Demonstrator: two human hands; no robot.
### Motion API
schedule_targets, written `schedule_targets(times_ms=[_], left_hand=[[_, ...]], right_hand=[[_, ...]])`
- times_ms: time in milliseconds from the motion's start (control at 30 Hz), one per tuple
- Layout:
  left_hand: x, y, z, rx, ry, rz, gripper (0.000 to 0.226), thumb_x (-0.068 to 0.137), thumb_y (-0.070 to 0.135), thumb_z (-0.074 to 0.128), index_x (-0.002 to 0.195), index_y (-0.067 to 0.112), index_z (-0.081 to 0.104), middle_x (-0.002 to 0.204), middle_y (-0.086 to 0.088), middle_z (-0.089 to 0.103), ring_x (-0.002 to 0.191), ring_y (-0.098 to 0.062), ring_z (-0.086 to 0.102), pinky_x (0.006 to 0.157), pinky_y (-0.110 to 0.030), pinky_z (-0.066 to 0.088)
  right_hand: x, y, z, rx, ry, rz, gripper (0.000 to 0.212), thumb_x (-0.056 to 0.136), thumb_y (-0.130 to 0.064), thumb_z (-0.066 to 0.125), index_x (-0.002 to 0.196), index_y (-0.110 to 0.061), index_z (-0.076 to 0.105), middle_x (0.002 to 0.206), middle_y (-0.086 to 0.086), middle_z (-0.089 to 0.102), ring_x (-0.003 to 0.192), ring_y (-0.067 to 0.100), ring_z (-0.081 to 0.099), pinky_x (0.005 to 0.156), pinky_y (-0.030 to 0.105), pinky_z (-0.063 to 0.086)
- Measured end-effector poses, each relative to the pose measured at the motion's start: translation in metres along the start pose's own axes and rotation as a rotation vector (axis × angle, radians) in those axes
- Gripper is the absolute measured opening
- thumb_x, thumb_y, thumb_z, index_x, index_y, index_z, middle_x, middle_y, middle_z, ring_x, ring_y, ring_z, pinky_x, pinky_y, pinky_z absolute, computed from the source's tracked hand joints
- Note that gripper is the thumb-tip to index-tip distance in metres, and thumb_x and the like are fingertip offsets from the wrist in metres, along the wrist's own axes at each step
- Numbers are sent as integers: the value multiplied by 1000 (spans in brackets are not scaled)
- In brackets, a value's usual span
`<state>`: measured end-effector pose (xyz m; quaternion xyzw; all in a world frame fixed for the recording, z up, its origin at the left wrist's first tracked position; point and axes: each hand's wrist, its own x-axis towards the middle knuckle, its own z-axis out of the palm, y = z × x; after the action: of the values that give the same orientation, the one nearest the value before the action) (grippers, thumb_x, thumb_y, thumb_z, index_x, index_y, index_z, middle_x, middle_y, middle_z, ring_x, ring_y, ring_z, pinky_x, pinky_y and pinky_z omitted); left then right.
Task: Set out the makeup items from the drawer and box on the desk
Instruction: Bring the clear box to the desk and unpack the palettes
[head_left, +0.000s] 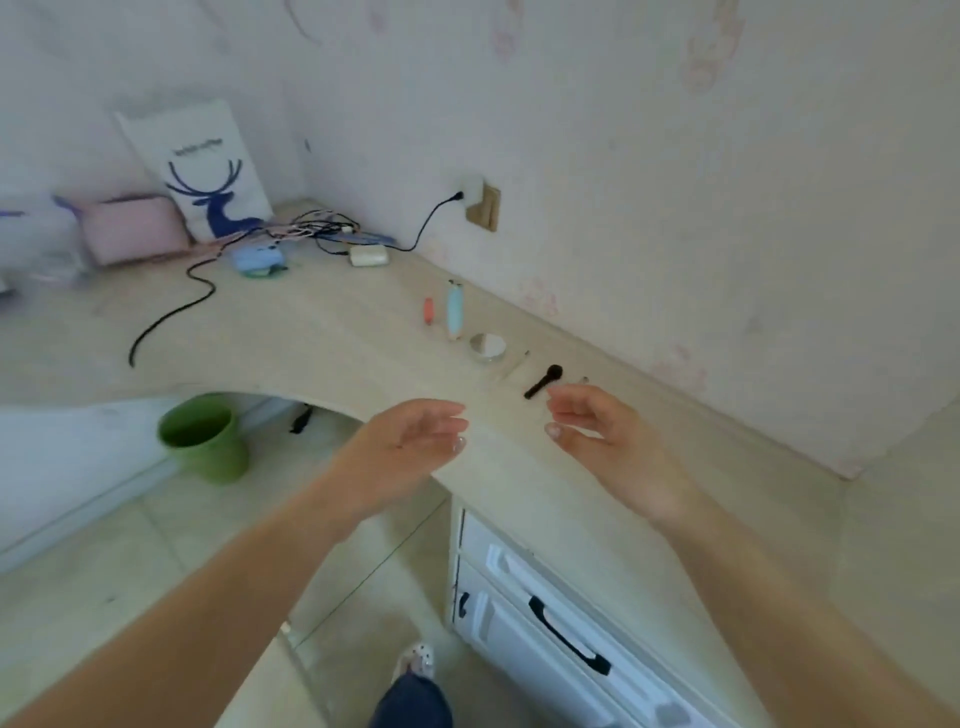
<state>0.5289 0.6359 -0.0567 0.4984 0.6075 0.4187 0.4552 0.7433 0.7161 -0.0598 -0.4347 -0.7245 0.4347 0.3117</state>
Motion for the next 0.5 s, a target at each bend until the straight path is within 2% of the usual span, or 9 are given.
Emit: schedule_targets(times_ms=[67, 133, 233, 300, 433, 500], left_hand=[[-28, -3, -11, -26, 107, -15, 28, 88, 8, 62, 113, 19, 62, 110, 4, 68, 89, 9, 64, 81, -8, 49], [-58, -10, -25, -29, 193, -30, 28, 89, 2, 59, 114, 15, 60, 106, 2, 66, 80, 13, 63, 70, -2, 46], [-103, -26, -44, -48, 288, -79, 26, 89, 6, 60, 103, 28, 60, 106, 6, 67, 93, 2, 63, 77, -6, 48], [-131, -38, -56, -88, 350, -110, 25, 88, 6, 62, 102, 27, 60, 107, 4, 67, 96, -4, 62, 82, -10, 48], [-199, -62, -84, -135, 518, -165, 25, 84, 12, 68, 100, 30, 62, 105, 9, 69, 97, -6, 64, 92, -24, 46], [-234, -71, -97, -160, 611, -186, 25, 87, 8, 63, 103, 27, 61, 103, 9, 68, 92, -4, 64, 86, -21, 47]], right_hand=[[-8, -10, 23, 26, -96, -15, 29, 88, -19, 64, 108, -38, 55, 109, -19, 60, 103, -11, 54, 74, -4, 39], [-15, -21, 50, 45, -181, -34, 30, 87, -20, 65, 109, -37, 55, 112, -17, 61, 104, -11, 54, 74, -4, 39], [-30, -37, 90, 60, -302, -50, 32, 87, -20, 66, 113, -36, 56, 115, -15, 62, 107, -9, 54, 78, 2, 42], [-39, -47, 114, 43, -368, -62, 35, 85, -21, 67, 114, -36, 56, 116, -14, 61, 108, -7, 55, 86, 9, 43], [-61, -75, 168, 59, -527, -110, 39, 85, -16, 68, 120, -28, 56, 109, -21, 58, 103, -6, 56, 74, 0, 43], [-72, -90, 198, 50, -608, -156, 36, 85, -16, 67, 115, -32, 56, 106, -24, 57, 103, -7, 56, 81, 4, 45]])
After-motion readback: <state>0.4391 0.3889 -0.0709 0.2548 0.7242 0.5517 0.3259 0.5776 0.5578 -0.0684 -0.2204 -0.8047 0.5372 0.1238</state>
